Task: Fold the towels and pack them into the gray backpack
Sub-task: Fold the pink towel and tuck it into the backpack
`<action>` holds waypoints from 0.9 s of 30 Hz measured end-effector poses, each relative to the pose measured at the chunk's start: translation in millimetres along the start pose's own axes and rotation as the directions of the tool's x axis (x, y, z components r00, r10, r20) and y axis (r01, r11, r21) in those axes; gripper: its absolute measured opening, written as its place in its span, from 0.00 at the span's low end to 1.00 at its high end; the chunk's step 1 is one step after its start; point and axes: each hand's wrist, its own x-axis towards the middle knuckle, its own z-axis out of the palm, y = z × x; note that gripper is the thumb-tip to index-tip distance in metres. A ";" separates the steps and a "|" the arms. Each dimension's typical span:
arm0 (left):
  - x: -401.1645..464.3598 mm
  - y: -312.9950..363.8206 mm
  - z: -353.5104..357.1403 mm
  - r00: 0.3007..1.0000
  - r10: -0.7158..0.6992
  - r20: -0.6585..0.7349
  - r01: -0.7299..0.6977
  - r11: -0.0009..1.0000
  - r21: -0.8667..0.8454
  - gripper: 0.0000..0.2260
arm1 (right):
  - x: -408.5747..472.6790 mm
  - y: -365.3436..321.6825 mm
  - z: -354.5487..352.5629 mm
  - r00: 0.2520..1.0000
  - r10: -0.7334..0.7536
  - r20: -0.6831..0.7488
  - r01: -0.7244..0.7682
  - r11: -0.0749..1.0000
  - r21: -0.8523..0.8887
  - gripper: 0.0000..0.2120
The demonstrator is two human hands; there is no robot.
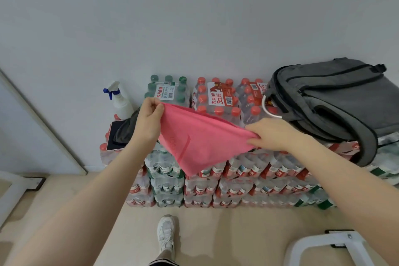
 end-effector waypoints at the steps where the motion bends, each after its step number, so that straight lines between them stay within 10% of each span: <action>1: 0.4 -3.1 -1.8 1.000 -0.007 -0.003 0.007 1.000 -0.008 0.11 | -1.1 0.2 2.8 0.999 -0.037 0.037 0.037 0.999 -0.005 0.12; 9: 37.9 -22.2 -9.2 0.998 -0.054 -0.020 0.053 0.995 -0.084 0.12 | 31.0 14.4 0.4 0.995 -0.064 -0.078 0.055 0.993 -0.108 0.11; 19: 150.7 -39.4 7.0 0.999 -0.034 0.041 0.020 0.950 0.310 0.06 | 141.1 59.1 -19.3 0.951 0.297 -0.083 -0.229 0.862 0.452 0.08; 27: 222.5 -38.5 12.9 0.997 -0.001 0.081 -0.033 0.909 0.416 0.05 | 197.4 76.1 -43.5 0.996 -0.075 -0.039 0.073 0.996 -0.055 0.10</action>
